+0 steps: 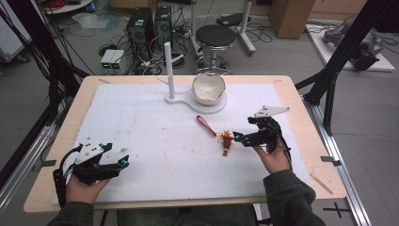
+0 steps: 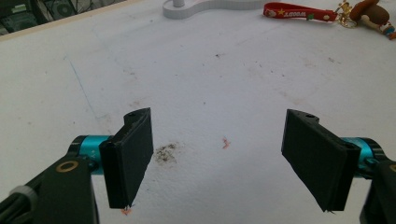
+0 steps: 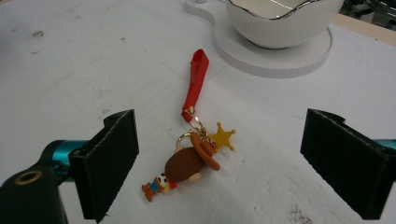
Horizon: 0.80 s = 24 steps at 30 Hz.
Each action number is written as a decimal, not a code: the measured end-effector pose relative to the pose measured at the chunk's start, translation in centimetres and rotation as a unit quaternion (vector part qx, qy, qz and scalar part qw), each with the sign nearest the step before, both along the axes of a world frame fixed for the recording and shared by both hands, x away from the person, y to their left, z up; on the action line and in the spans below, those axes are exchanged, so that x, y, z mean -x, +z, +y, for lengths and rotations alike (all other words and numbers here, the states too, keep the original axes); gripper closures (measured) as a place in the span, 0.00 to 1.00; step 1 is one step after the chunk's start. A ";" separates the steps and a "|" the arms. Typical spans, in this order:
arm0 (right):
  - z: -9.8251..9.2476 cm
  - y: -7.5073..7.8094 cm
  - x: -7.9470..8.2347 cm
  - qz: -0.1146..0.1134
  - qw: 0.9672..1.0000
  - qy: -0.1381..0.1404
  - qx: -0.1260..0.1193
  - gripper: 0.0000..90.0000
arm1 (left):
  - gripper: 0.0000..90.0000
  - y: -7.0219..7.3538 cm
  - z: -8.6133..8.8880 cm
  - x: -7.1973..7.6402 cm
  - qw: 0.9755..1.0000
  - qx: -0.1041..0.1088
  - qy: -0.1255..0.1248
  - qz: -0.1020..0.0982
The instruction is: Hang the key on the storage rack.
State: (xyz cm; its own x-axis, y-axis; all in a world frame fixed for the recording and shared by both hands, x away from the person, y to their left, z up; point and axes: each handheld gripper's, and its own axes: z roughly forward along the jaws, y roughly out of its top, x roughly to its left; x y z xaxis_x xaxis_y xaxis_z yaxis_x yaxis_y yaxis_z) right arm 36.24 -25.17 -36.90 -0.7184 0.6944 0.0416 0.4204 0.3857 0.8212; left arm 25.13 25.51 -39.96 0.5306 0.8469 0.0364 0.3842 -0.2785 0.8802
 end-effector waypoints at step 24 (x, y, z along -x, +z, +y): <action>4.3 1.1 -3.2 0.024 0.999 0.039 0.019 0.21 | 0.28 0.1 0.0 0.0 1.000 -0.003 0.002 -0.001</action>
